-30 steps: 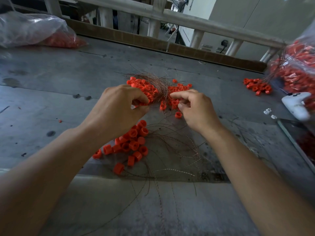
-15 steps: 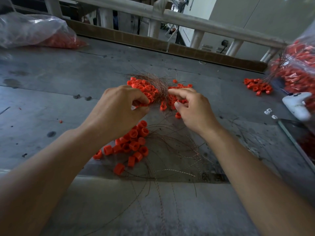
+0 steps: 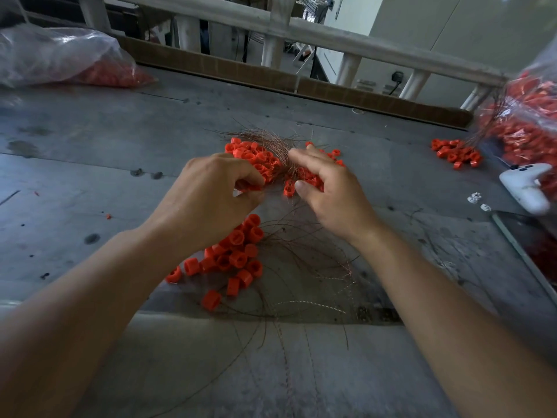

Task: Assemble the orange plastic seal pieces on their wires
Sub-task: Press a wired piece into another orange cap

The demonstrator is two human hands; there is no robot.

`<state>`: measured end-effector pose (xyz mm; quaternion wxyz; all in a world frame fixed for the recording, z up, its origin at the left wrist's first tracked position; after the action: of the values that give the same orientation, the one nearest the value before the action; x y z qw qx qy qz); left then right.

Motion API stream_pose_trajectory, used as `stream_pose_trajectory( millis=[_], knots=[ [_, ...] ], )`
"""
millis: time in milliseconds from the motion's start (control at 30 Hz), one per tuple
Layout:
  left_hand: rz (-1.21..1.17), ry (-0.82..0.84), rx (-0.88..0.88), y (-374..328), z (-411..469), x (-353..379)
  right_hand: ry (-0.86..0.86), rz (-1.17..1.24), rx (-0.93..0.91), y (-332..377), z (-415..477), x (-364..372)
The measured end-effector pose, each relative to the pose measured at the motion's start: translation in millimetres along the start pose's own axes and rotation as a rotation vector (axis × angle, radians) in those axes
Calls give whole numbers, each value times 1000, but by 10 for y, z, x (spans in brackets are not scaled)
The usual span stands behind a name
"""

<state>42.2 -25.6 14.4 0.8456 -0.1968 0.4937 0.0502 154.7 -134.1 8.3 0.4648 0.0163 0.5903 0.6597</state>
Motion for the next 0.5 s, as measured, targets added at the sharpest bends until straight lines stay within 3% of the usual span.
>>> stream_pose_trajectory(
  millis=[267,400,500],
  knots=[
    [-10,2,16,-20,-9,-23,-391,780,-88,122,-63,-442],
    [-33,0,-15,-13,-8,-38,-543,1048,-86,132,-84,-620],
    [-95,-5,-67,10,-10,-45,-595,1116,-122,178,-101,-725]
  ],
)
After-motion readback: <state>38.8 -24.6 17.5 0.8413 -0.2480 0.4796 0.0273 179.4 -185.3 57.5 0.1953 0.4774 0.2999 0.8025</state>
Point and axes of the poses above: each hand's wrist, its own z-axis towards the middle knuckle, its own x-axis out of the palm, y = z × x, the point moved 5 cm from there along z, towards the middle knuckle, and after that the axes turned 15 degrees about z, right-handed, at the moved point
